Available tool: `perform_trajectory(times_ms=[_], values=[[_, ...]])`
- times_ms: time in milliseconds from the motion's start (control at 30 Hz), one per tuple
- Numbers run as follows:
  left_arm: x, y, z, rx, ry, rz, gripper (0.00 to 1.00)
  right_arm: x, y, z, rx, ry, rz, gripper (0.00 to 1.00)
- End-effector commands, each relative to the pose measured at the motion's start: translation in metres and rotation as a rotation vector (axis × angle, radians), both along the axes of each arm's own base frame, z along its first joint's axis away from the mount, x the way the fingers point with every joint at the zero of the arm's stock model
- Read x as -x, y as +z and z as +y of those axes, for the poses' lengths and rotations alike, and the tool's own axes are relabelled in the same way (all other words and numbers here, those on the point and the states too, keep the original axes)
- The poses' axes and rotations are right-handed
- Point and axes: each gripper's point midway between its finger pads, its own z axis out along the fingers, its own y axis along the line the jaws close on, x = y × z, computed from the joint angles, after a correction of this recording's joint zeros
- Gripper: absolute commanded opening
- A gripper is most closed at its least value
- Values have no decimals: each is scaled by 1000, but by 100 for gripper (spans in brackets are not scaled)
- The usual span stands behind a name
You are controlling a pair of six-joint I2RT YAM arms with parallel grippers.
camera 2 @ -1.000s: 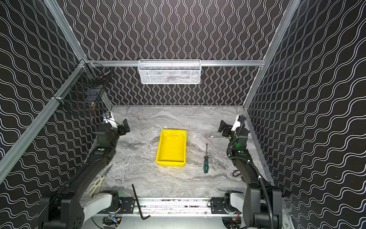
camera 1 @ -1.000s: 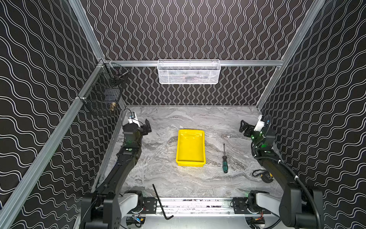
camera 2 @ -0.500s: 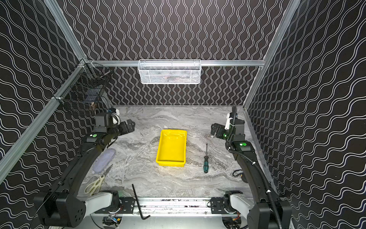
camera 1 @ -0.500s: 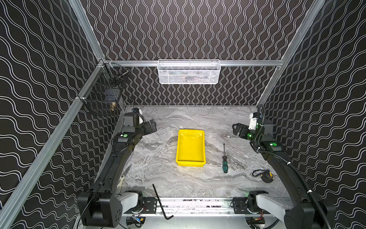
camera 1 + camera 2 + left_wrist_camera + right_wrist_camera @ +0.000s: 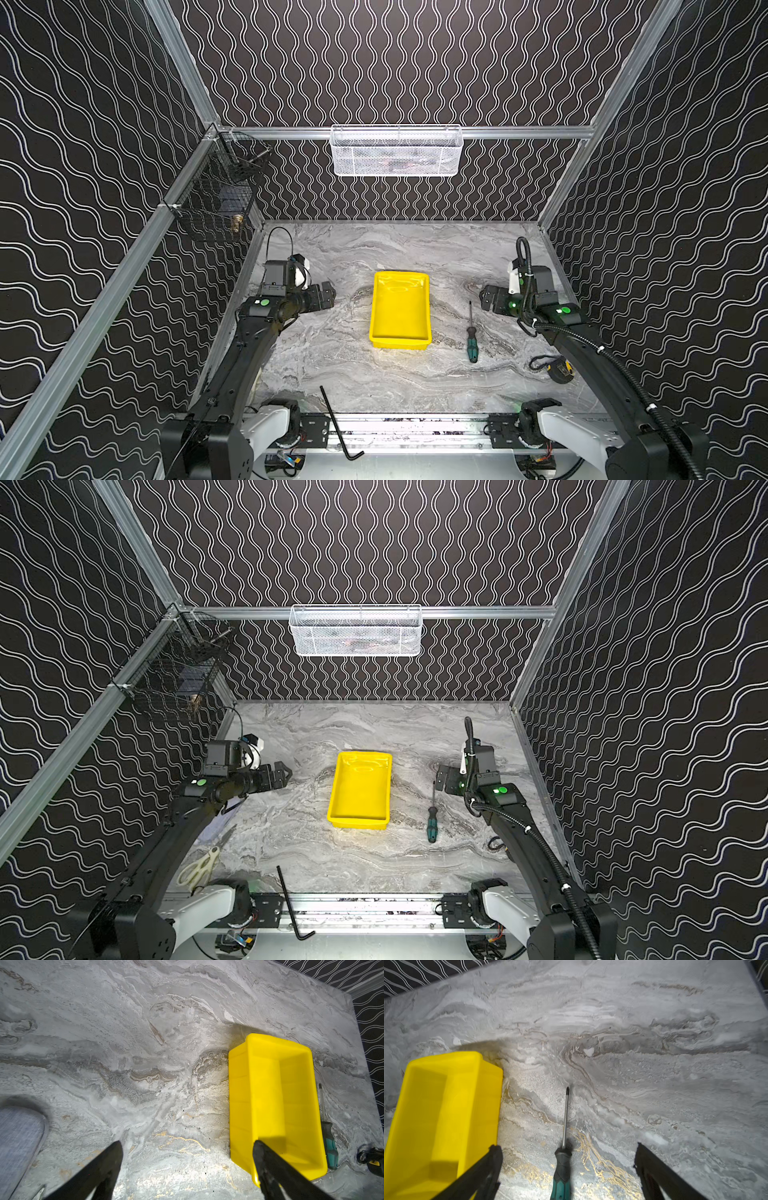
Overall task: Put the screwdriver in the bin
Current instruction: 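Move the right gripper above the green-handled screwdriver beside the bin, then lower the right gripper and close it on the screwdriver handle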
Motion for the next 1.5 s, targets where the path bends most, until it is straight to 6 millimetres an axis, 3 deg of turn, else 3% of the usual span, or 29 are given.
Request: perform_trajectory(times_ms=[0, 200, 433, 867, 1233, 1467], values=[[1, -2, -1, -3, -10, 1, 99, 1, -11, 2, 6, -2, 33, 99], [2, -8, -5, -18, -19, 27, 99, 6, -30, 5, -7, -26, 80, 99], [5, -1, 0, -59, 5, -7, 99, 17, -51, 5, 33, -40, 163, 94], [9, 0, -2, -91, 0, -6, 99, 36, -88, 29, 18, -33, 303, 89], [12, 4, -3, -107, 0, -23, 99, 59, -121, 35, 43, -40, 404, 82], [13, 0, -5, -118, -7, -5, 99, 61, -126, 35, 65, -36, 417, 77]])
